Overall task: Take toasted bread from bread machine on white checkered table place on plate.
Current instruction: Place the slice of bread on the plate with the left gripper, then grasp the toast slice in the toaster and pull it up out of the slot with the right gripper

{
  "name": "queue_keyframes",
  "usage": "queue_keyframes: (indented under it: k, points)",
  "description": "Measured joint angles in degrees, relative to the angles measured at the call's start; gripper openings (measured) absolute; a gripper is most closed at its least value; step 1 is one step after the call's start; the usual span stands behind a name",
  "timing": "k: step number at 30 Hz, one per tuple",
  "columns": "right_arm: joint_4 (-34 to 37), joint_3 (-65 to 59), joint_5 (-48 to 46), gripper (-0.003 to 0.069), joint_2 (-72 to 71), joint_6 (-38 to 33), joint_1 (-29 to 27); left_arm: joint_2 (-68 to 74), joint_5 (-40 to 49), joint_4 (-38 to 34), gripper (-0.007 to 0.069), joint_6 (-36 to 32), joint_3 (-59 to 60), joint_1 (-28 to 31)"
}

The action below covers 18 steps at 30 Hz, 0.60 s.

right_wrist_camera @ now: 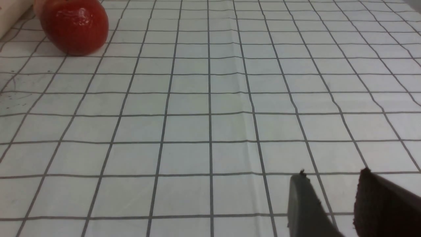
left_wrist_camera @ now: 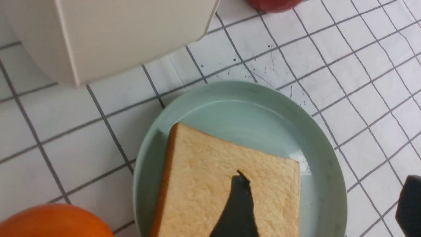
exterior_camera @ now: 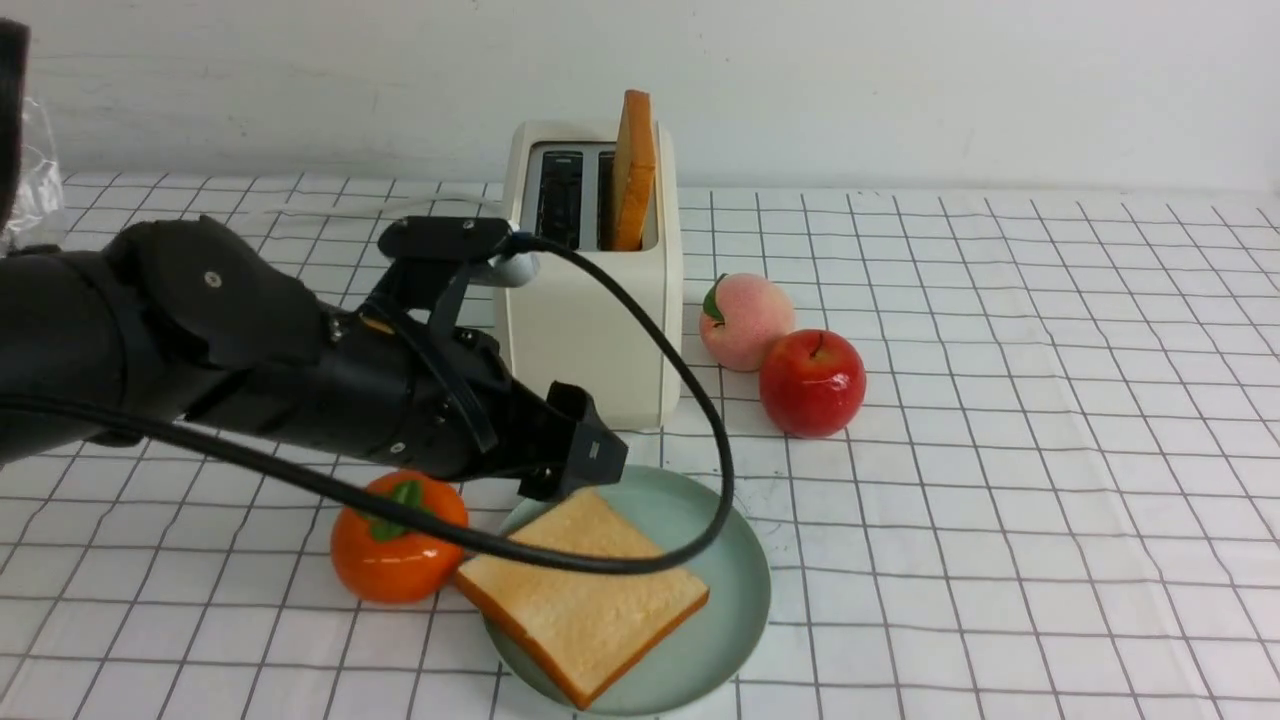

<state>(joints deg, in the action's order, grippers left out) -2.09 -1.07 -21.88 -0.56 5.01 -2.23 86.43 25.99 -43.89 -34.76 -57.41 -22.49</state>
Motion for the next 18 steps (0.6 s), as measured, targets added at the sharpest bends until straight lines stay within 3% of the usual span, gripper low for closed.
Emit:
queue_keyframes:
  k: [4, 7, 10, 11, 12, 15, 18]
  points:
    - [0.0, 0.0, 0.0, 0.024, 0.0, 0.0, 0.0, -2.01, -0.4, 0.35, 0.058, 0.05, 0.0, 0.0]
    - [0.0, 0.0, 0.0, 0.024, 0.0, 0.0, 0.0, -3.35, 1.21, 0.53, 0.053, 0.12, 0.0, 0.0]
    - [0.0, 0.0, 0.0, 0.024, 0.0, 0.0, 0.0, -3.48, 5.36, 0.6, 0.0385, 0.58, 0.0, 0.0]
    - [0.0, 0.0, 0.0, 0.024, 0.0, 0.0, 0.0, -3.48, 5.62, 0.74, 0.0371, 0.64, 0.0, 0.0]
    - [0.0, 0.0, 0.0, 0.024, 0.0, 0.0, 0.0, -3.48, 7.48, 1.66, 0.023, 1.08, 0.0, -0.58]
    - [0.0, 0.0, 0.0, 0.024, 0.0, 0.0, 0.0, -3.48, 9.3, 6.27, 0.0024, 2.14, 0.0, -2.9]
    - [0.0, 0.0, 0.0, 0.024, 0.0, 0.0, 0.0, -3.48, 10.21, 11.25, -0.0013, 7.13, 0.0, -7.09]
